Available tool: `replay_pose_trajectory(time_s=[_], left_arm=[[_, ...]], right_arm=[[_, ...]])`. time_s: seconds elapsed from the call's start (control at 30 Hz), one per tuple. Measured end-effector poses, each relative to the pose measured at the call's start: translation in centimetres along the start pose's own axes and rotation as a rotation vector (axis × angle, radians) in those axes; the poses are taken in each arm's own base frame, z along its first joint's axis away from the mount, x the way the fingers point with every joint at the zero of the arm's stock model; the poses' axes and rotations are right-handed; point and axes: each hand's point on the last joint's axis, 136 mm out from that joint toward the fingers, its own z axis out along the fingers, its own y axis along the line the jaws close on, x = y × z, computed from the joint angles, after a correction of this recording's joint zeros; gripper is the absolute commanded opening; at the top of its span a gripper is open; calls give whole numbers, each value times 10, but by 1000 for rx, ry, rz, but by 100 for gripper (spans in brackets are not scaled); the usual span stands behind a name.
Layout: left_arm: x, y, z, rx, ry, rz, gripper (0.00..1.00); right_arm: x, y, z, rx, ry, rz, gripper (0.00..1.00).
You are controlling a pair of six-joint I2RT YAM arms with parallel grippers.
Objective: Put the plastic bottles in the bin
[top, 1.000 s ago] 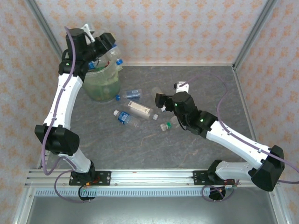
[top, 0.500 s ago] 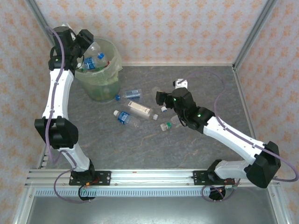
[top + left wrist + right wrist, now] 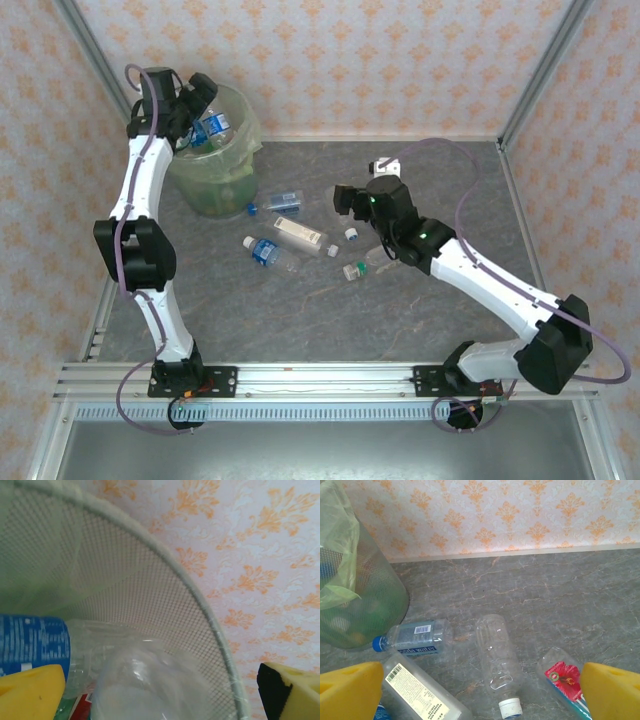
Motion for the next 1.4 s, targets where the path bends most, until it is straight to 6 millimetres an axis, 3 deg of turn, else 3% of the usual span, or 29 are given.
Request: replay_pose_trajectory(time_s=[0.23, 0.43, 0.57, 0.73, 0.93, 1.07, 1.17, 1.4], left_arm=[[-22, -18, -18, 12, -64, 34, 99], [-25, -25, -33, 15, -77, 44, 99], [-22, -44, -48, 51, -82, 75, 99], [2, -79, -73, 118, -60, 133, 99], [53, -109, -99, 185, 9, 214, 99], [88, -103, -110, 187, 68, 242, 99], [107, -93, -118, 184, 102, 250, 99], [119, -78, -148, 191, 110, 258, 99]], right_arm=[[2, 4, 3, -12, 11, -5, 100], [2, 4, 3, -15, 12, -1, 100], [2, 3, 2, -15, 10, 15, 100], [7, 1, 1, -11, 19, 42, 100], [32, -1, 4, -22, 90, 54, 96], [55, 2, 7, -60, 153, 50, 85], [73, 6, 9, -97, 210, 35, 83], [121, 19, 33, -163, 359, -51, 73]])
